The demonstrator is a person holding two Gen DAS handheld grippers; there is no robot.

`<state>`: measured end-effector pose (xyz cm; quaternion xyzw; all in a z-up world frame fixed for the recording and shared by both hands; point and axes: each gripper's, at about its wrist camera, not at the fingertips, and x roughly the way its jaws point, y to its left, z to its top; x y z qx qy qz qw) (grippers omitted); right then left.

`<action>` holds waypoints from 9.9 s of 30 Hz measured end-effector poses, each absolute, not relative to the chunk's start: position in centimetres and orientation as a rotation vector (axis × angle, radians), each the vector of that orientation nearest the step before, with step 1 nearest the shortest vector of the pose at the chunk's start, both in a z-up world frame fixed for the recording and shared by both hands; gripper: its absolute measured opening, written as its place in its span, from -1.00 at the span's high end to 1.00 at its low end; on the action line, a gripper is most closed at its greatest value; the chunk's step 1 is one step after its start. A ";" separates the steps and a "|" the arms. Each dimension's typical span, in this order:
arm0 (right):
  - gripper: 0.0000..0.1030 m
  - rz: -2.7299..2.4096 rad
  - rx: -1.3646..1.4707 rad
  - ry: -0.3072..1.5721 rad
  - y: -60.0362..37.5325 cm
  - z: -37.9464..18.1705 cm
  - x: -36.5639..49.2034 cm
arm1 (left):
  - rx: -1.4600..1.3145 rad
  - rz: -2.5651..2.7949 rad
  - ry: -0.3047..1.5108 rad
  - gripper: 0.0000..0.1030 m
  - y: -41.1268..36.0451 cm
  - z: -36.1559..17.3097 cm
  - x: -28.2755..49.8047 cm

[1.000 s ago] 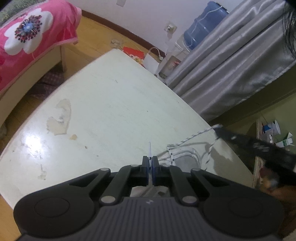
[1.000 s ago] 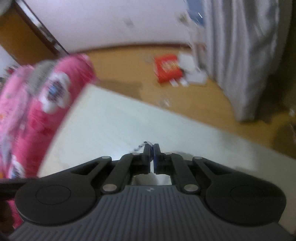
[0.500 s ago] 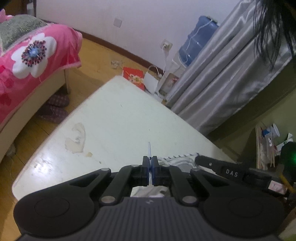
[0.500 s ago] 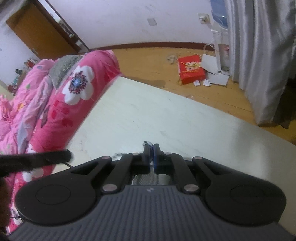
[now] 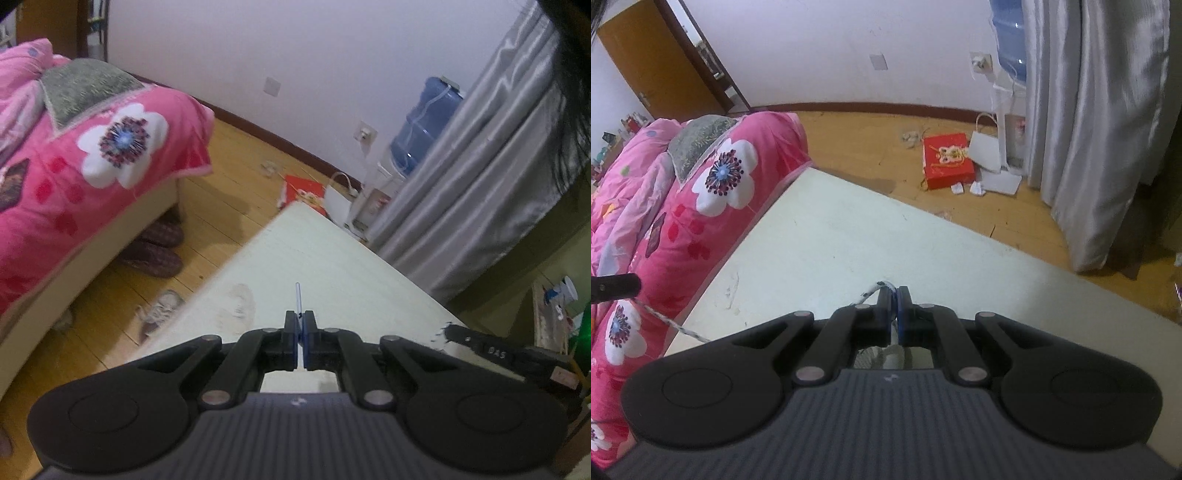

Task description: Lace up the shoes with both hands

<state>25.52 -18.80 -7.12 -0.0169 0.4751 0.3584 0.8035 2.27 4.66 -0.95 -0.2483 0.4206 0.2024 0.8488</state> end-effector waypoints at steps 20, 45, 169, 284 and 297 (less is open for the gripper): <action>0.52 0.710 0.012 1.013 -21.3 -1.4 24.6 | -0.480 0.510 0.793 0.95 8.0 3.2 -4.0; 0.52 1.775 -0.806 0.785 -15.1 -5.1 6.1 | -0.605 0.698 0.656 0.94 1.4 -0.7 -14.5; 0.96 1.308 0.344 0.859 -24.8 13.9 13.0 | -0.628 0.423 0.547 0.93 -0.9 18.3 -15.3; 0.96 1.475 0.907 0.941 -27.1 11.9 6.1 | -0.362 0.349 1.151 0.41 -3.2 -11.7 4.9; 1.00 1.509 0.920 0.961 -27.6 12.7 5.8 | -0.357 0.329 1.167 0.40 -2.9 -11.6 4.9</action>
